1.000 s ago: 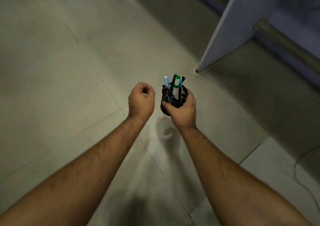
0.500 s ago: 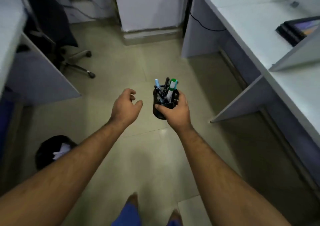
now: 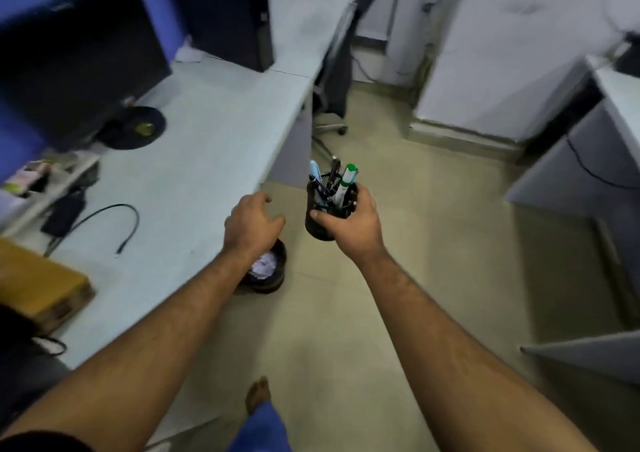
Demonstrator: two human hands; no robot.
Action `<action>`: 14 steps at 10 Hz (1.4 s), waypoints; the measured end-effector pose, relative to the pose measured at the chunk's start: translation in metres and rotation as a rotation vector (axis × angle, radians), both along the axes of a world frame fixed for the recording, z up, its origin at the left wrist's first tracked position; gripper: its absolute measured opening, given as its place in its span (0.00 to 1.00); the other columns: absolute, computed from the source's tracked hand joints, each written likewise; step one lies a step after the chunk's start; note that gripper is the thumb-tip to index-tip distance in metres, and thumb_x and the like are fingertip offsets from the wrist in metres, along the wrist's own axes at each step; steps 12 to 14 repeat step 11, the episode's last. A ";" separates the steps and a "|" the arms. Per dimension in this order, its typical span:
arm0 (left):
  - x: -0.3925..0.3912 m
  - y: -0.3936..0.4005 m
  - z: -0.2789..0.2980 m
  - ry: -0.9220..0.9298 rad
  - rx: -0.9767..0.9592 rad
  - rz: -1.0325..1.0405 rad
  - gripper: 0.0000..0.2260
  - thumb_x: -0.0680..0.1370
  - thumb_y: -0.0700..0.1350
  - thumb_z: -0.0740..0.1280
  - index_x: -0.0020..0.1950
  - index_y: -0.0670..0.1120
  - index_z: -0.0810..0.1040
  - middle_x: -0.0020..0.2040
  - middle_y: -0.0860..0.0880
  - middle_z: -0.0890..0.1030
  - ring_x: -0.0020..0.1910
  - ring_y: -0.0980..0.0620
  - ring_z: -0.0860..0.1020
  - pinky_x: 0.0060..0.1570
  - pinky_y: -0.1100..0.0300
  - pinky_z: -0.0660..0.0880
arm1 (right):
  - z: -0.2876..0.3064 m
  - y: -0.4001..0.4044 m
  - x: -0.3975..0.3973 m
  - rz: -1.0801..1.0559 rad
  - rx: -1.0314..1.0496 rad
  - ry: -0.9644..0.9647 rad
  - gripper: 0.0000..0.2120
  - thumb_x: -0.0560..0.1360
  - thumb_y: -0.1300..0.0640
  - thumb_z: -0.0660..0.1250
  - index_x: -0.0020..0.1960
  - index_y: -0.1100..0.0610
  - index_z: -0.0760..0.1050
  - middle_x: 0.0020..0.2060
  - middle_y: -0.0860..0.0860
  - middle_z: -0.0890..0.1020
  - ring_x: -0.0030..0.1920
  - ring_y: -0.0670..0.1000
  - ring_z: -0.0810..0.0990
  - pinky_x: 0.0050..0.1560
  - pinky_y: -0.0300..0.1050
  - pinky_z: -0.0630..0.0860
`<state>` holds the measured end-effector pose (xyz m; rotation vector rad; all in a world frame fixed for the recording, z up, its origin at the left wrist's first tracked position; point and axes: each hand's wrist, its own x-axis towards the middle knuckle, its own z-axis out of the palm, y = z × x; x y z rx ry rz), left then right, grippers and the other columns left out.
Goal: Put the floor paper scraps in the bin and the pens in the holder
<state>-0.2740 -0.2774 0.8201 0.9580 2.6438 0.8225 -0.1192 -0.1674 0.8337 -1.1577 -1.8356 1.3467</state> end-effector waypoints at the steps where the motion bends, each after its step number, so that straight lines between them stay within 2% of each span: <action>1: -0.080 -0.052 -0.031 -0.048 -0.108 0.136 0.28 0.73 0.52 0.69 0.71 0.47 0.68 0.66 0.42 0.74 0.64 0.40 0.73 0.63 0.47 0.72 | -0.008 -0.036 -0.081 0.121 -0.069 -0.002 0.32 0.58 0.52 0.81 0.57 0.47 0.70 0.51 0.45 0.81 0.51 0.42 0.81 0.57 0.48 0.80; 2: -0.148 -0.093 -0.057 -0.127 -0.158 0.256 0.31 0.74 0.53 0.70 0.73 0.45 0.65 0.69 0.42 0.72 0.68 0.40 0.70 0.65 0.46 0.70 | -0.014 -0.065 -0.154 0.215 -0.098 -0.026 0.30 0.59 0.58 0.81 0.54 0.45 0.69 0.46 0.40 0.81 0.45 0.34 0.80 0.51 0.38 0.79; 3: -0.195 -0.120 -0.087 -0.069 -0.193 0.241 0.31 0.75 0.56 0.69 0.73 0.43 0.65 0.69 0.42 0.71 0.69 0.41 0.68 0.65 0.46 0.69 | -0.023 -0.087 -0.213 0.289 -0.109 -0.061 0.30 0.61 0.55 0.81 0.56 0.44 0.68 0.45 0.35 0.80 0.43 0.27 0.77 0.43 0.25 0.72; 4: -0.223 -0.130 -0.126 -0.055 -0.284 0.167 0.33 0.77 0.60 0.64 0.76 0.43 0.62 0.75 0.41 0.64 0.75 0.43 0.61 0.71 0.48 0.63 | -0.043 -0.100 -0.262 0.354 -0.096 -0.118 0.31 0.61 0.51 0.80 0.58 0.40 0.67 0.45 0.32 0.78 0.45 0.27 0.76 0.42 0.24 0.70; 5: -0.224 -0.132 -0.157 -0.040 -0.378 0.174 0.32 0.81 0.60 0.57 0.78 0.41 0.58 0.78 0.38 0.57 0.78 0.41 0.55 0.76 0.48 0.56 | -0.068 -0.101 -0.292 0.396 -0.108 -0.166 0.32 0.61 0.51 0.79 0.59 0.40 0.67 0.50 0.37 0.81 0.49 0.35 0.80 0.51 0.37 0.78; 6: -0.218 -0.137 -0.185 0.078 -0.404 0.194 0.29 0.83 0.56 0.51 0.77 0.37 0.60 0.77 0.35 0.59 0.77 0.37 0.57 0.75 0.44 0.57 | -0.094 -0.101 -0.326 0.425 -0.103 -0.213 0.34 0.60 0.50 0.79 0.61 0.41 0.66 0.53 0.40 0.82 0.52 0.41 0.82 0.57 0.47 0.80; 7: -0.214 -0.141 -0.201 0.193 -0.348 0.200 0.27 0.83 0.54 0.54 0.75 0.36 0.64 0.75 0.35 0.62 0.76 0.37 0.60 0.75 0.44 0.58 | -0.109 -0.104 -0.351 0.421 -0.119 -0.193 0.33 0.63 0.52 0.80 0.62 0.45 0.67 0.54 0.41 0.82 0.52 0.40 0.82 0.57 0.42 0.79; 8: -0.216 -0.142 -0.207 0.259 -0.322 0.214 0.27 0.83 0.54 0.56 0.75 0.36 0.65 0.75 0.35 0.64 0.76 0.38 0.61 0.74 0.44 0.59 | -0.124 -0.113 -0.367 0.429 -0.123 -0.175 0.34 0.62 0.50 0.80 0.64 0.48 0.68 0.56 0.42 0.82 0.54 0.41 0.82 0.58 0.46 0.80; 9: -0.215 -0.141 -0.214 0.281 -0.317 0.231 0.26 0.84 0.54 0.54 0.75 0.37 0.64 0.75 0.36 0.64 0.76 0.38 0.60 0.74 0.45 0.59 | -0.138 -0.118 -0.374 0.423 -0.119 -0.165 0.33 0.62 0.49 0.79 0.62 0.46 0.67 0.56 0.42 0.81 0.54 0.42 0.82 0.57 0.49 0.80; 10: -0.214 -0.142 -0.211 0.294 -0.325 0.228 0.27 0.84 0.54 0.53 0.76 0.38 0.63 0.76 0.36 0.63 0.77 0.39 0.60 0.75 0.45 0.59 | -0.137 -0.118 -0.376 0.426 -0.114 -0.192 0.32 0.64 0.51 0.79 0.62 0.48 0.68 0.55 0.43 0.81 0.54 0.43 0.82 0.56 0.50 0.80; 11: -0.218 -0.139 -0.217 0.295 -0.332 0.245 0.27 0.83 0.55 0.54 0.76 0.38 0.63 0.75 0.36 0.64 0.76 0.39 0.61 0.74 0.45 0.59 | -0.131 -0.119 -0.375 0.448 -0.124 -0.194 0.37 0.65 0.50 0.78 0.69 0.50 0.65 0.59 0.46 0.81 0.57 0.47 0.81 0.59 0.50 0.79; 14: -0.218 -0.139 -0.217 0.295 -0.332 0.245 0.27 0.83 0.55 0.54 0.76 0.38 0.63 0.75 0.36 0.64 0.76 0.39 0.61 0.74 0.45 0.59 | -0.131 -0.119 -0.375 0.448 -0.124 -0.194 0.37 0.65 0.50 0.78 0.69 0.50 0.65 0.59 0.46 0.81 0.57 0.47 0.81 0.59 0.50 0.79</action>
